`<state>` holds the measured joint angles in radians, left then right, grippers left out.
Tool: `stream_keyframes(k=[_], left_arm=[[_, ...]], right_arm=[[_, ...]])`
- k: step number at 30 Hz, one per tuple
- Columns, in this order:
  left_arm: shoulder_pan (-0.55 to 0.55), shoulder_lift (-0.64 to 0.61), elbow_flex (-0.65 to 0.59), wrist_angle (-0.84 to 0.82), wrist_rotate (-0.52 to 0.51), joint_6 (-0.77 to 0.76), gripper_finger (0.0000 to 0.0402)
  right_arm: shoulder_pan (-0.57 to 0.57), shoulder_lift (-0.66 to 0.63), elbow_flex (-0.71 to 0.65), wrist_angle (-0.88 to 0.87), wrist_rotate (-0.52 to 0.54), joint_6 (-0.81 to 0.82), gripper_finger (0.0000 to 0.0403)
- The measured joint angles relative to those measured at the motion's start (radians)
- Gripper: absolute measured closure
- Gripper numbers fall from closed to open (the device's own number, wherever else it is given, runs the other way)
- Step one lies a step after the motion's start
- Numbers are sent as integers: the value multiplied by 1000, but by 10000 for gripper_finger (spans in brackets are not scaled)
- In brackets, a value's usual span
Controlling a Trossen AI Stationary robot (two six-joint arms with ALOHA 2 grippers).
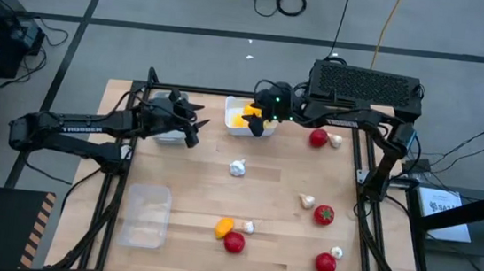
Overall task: Sort produce into baskets
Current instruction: Put the lemon into the white bin
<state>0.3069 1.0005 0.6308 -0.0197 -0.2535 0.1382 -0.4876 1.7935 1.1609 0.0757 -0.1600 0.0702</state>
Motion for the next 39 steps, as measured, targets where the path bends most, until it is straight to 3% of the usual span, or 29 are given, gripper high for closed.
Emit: stream_keyframes(k=[7,12,16,19,25,28,35,39], left_arm=[[-51,4,0,-48,69,-170,169],[-187,32,0,-28,62,-264,169],[-332,108,0,27,-5,-355,169],[-433,193,0,87,-57,-422,169],[-576,349,16,141,-66,-611,169],[-642,403,57,139,-69,-667,169],[-766,538,201,119,-48,-636,169],[-798,628,278,57,-34,-653,169]], right_arm=[[35,0,151,-338,2,-4,113],[124,-2,225,-583,2,-27,113],[242,-8,229,-739,32,-28,113],[353,-8,229,-849,156,9,113],[595,-8,179,-956,580,129,113],[695,-9,131,-993,721,225,113],[816,-8,12,-981,788,462,113],[828,-8,-7,-996,790,496,113]])
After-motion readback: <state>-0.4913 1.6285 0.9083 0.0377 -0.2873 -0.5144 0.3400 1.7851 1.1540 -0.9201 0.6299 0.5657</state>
